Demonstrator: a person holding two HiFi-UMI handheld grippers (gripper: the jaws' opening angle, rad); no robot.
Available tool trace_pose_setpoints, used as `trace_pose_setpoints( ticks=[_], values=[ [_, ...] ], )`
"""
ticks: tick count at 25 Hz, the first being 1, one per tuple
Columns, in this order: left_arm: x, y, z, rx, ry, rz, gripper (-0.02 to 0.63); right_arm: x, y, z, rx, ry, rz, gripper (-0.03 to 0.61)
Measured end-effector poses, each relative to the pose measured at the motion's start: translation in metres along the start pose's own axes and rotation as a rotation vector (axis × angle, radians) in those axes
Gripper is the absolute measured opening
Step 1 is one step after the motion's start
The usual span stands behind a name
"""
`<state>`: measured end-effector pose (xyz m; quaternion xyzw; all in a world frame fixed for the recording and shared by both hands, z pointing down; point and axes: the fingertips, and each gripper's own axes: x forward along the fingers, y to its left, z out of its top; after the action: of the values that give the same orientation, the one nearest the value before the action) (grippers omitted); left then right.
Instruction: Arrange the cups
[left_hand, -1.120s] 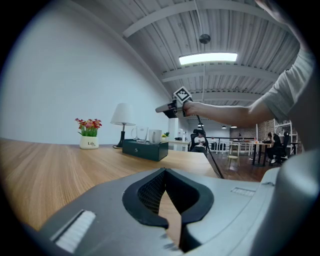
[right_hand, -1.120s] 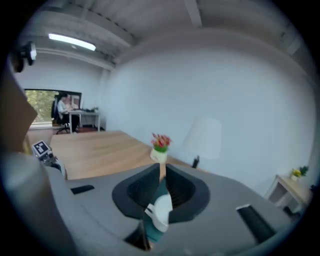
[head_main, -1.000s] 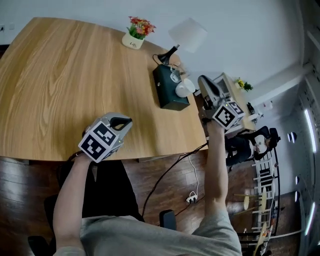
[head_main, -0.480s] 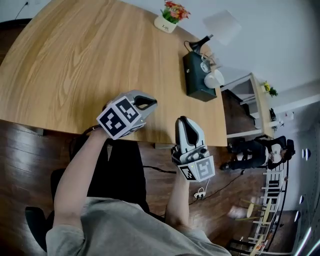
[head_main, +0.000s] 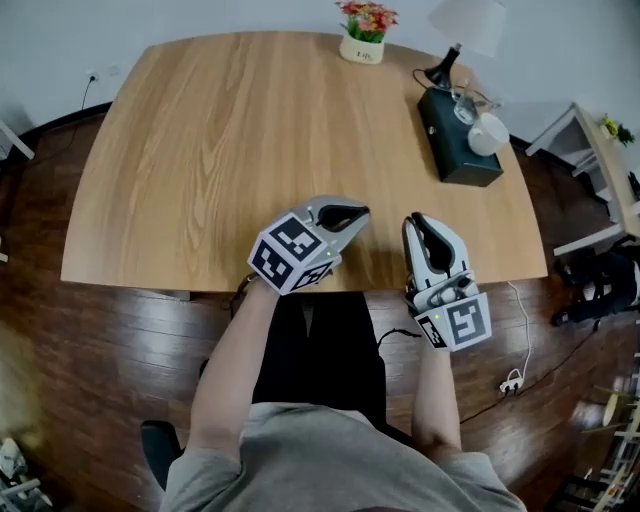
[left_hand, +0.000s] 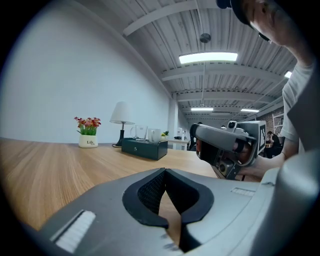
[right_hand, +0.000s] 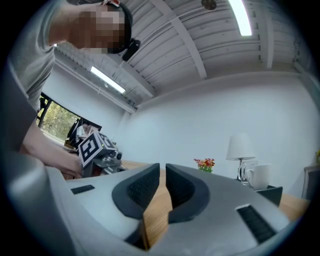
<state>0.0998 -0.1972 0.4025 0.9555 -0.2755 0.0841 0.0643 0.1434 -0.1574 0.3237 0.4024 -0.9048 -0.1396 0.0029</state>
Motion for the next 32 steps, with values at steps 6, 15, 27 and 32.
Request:
trace_pose_setpoints(
  ticks=[6,15,27,32],
  values=[
    [0.002,0.0,0.007,-0.029,0.003,-0.002,0.011,-0.013,0.011,-0.011,-0.046,0.096,0.015,0.035],
    [0.001,0.004,0.002,-0.034,0.04,-0.002,0.011,-0.008,0.011,-0.012,-0.052,0.057,0.018,0.035],
    [-0.001,0.003,0.004,-0.027,0.02,0.0,0.011,-0.011,0.0,-0.015,-0.032,0.069,-0.023,0.035],
    [-0.001,0.002,0.005,-0.023,0.011,-0.002,0.011,-0.011,0.002,-0.015,-0.044,0.076,-0.014,0.035]
  ],
)
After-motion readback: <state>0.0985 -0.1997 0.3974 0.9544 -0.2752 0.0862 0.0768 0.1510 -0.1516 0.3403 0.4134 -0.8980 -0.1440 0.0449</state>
